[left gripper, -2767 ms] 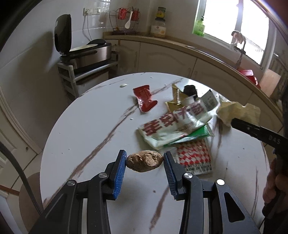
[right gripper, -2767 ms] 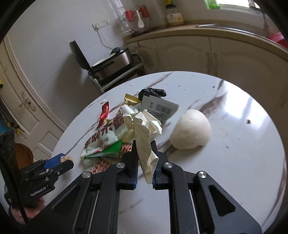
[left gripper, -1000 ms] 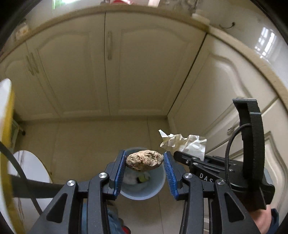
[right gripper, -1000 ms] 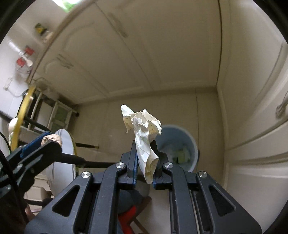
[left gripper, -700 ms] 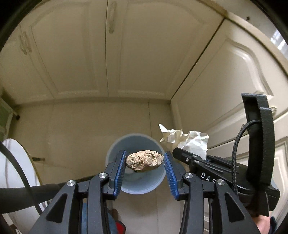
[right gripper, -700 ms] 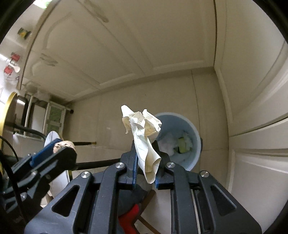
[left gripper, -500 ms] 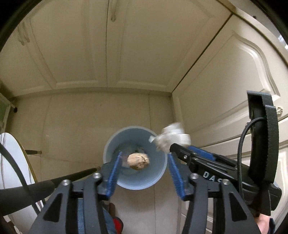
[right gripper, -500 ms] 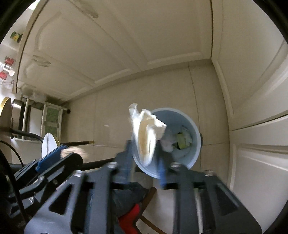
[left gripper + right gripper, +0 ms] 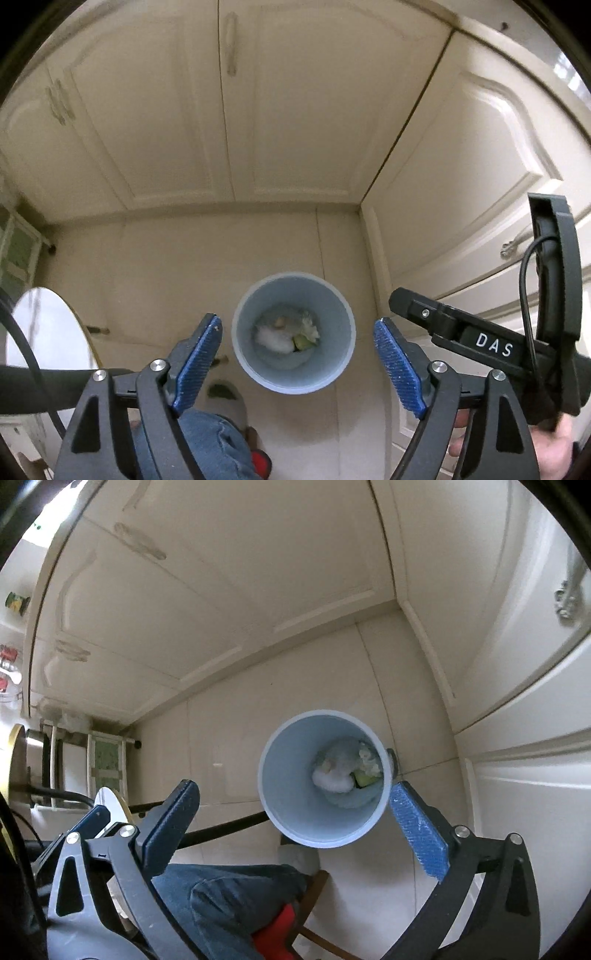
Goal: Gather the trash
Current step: 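Carry the lump and paper to the floor bin and open both tools, then bring both open tools back up to the table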
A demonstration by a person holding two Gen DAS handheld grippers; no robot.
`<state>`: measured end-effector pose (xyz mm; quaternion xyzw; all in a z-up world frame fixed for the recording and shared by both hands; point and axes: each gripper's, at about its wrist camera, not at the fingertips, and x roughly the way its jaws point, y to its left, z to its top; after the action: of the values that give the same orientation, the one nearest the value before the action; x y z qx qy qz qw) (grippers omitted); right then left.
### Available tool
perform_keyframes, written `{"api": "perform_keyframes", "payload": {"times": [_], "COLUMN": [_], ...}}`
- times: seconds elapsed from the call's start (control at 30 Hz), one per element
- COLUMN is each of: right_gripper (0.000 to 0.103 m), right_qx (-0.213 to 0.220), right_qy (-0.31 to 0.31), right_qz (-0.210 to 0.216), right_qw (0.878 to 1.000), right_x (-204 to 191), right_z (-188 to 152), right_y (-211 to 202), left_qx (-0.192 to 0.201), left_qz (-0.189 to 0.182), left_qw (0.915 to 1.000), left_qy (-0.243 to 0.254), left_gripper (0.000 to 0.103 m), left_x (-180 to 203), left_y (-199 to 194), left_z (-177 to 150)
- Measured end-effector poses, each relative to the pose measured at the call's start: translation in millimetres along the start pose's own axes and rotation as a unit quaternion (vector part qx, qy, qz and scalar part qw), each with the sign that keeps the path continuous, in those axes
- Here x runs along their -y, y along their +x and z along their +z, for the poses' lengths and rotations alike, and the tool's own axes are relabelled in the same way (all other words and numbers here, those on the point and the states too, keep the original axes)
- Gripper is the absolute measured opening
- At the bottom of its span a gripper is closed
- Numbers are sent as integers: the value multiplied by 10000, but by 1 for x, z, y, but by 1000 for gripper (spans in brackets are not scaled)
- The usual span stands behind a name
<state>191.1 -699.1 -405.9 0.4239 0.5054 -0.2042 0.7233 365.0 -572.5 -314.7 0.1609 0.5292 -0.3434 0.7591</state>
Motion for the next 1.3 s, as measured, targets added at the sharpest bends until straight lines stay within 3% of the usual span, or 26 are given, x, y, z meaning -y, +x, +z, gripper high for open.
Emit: {"api": "perform_keyframes", "payload": {"times": [0.23, 0.43, 0.57, 0.77, 0.93, 1.07, 1.3], "right_gripper": [103, 103, 103, 103, 103, 103, 103], "right_qx": [478, 1186, 1541, 1889, 2084, 2133, 2204], "right_qy": [-75, -341, -642, -1312, -2017, -2496, -3250], "right_qz": [194, 446, 615, 1006, 1297, 1570, 1714], "right_qw": [9986, 9913, 9840, 9680, 9482, 9314, 9036], "right_x": [-19, -53, -87, -162, -236, -295, -378], "right_z": [-6, -16, -26, -55, -92, -127, -182], "right_y": [-54, -129, -169, -215, -237, -239, -237], "left_qx": [703, 1527, 2027, 2706, 3164, 3314, 3484], "left_qz": [3, 77, 215, 572, 1037, 1347, 1899], "left_qw": [9973, 9877, 9788, 9605, 9382, 9227, 8951], "left_qy": [201, 335, 195, -309, -945, -1435, -2036], "left_gripper": [81, 86, 91, 99, 102, 102, 102], "left_x": [11, 12, -8, -63, -108, -151, -183], "left_y": [-63, -147, -203, -281, -340, -378, -429], "left_z": [-23, -52, -73, -127, -181, -231, -300]}}
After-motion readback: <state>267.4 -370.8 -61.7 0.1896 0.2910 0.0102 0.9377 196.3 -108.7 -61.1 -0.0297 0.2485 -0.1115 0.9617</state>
